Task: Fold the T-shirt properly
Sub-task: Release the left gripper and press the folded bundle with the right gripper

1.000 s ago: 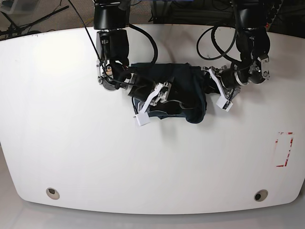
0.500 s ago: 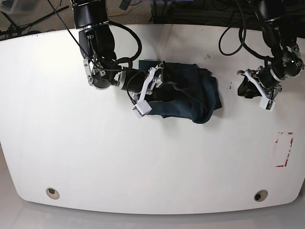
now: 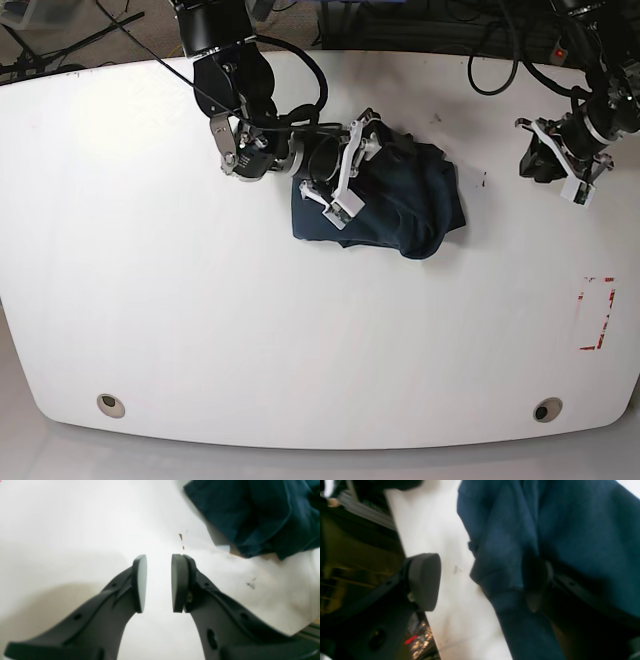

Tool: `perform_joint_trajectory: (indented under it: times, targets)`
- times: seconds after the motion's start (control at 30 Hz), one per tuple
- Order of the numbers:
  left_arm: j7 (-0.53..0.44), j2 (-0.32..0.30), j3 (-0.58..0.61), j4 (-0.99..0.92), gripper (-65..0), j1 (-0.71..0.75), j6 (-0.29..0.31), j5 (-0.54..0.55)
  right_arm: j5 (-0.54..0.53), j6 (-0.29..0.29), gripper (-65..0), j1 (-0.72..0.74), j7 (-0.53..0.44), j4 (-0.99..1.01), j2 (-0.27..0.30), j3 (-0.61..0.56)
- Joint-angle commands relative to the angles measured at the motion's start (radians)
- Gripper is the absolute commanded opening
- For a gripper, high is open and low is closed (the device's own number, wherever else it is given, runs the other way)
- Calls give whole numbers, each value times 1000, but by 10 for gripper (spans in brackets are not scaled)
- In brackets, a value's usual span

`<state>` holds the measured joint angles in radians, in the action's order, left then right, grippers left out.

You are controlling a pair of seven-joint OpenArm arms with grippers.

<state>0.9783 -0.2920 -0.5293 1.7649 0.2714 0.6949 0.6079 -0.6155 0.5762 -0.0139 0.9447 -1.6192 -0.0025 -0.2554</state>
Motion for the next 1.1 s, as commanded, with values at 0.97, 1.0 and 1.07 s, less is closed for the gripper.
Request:
perform_joint_trajectory:
  times: [0.97,1.0,1.07]
  targets:
    - [-23,-26,-10,23,-504,16,3,14,50,11,-184,75,-29,50,-150,-175]
    - [-23,-45,-10,23,-504,16,3,14,50,11,-184,75,-31,36,-150,-175]
    - [-23,-68,-5,23,-504,16,3,16,50,11,-184,75,-31,-5,-146,-170]
